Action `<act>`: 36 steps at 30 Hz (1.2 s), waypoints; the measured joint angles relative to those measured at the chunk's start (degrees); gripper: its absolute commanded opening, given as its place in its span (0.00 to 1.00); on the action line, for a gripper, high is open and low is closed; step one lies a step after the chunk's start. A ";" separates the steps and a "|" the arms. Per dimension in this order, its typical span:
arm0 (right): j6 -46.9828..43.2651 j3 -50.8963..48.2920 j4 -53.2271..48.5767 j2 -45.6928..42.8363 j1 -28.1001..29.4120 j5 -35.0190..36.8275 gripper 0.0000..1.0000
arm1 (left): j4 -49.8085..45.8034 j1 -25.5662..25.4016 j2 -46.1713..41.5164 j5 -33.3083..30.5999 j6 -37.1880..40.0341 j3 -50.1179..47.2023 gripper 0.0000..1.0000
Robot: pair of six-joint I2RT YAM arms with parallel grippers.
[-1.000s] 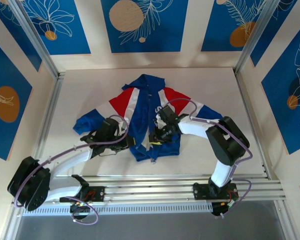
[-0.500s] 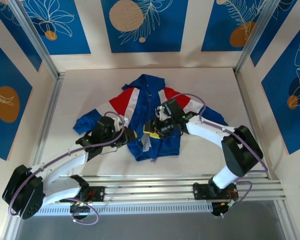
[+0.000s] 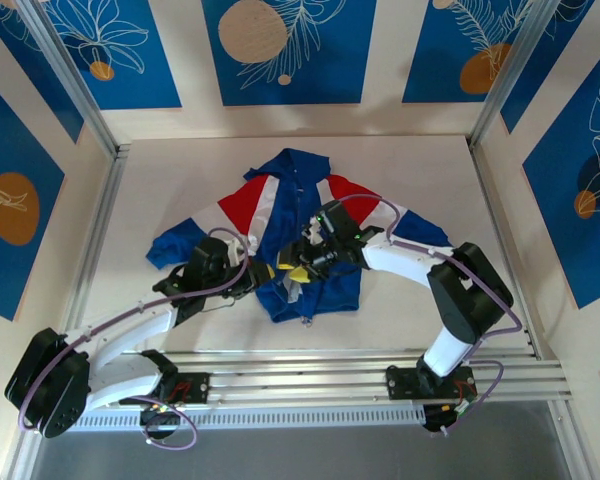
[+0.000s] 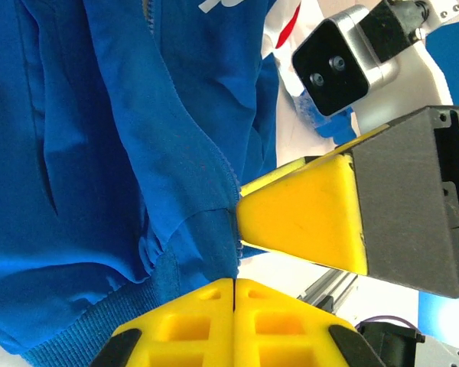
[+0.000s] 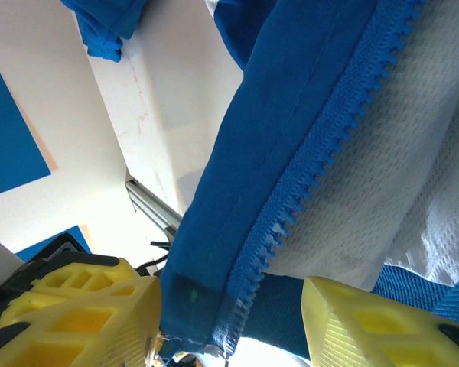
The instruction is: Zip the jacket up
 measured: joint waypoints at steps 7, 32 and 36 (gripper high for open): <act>0.63 0.13 1.42 0.83 0.81 -1.27 0.07 | 0.15 0.00 0.00 0.26 -0.15 -0.76 0.04; -25.55 27.80 -28.35 -2.29 5.57 9.49 0.00 | -19.12 0.81 -17.92 -4.70 12.81 5.27 0.66; -26.27 24.61 -27.45 -2.27 5.27 7.32 0.00 | -15.08 0.94 -18.56 -3.23 12.55 2.21 0.66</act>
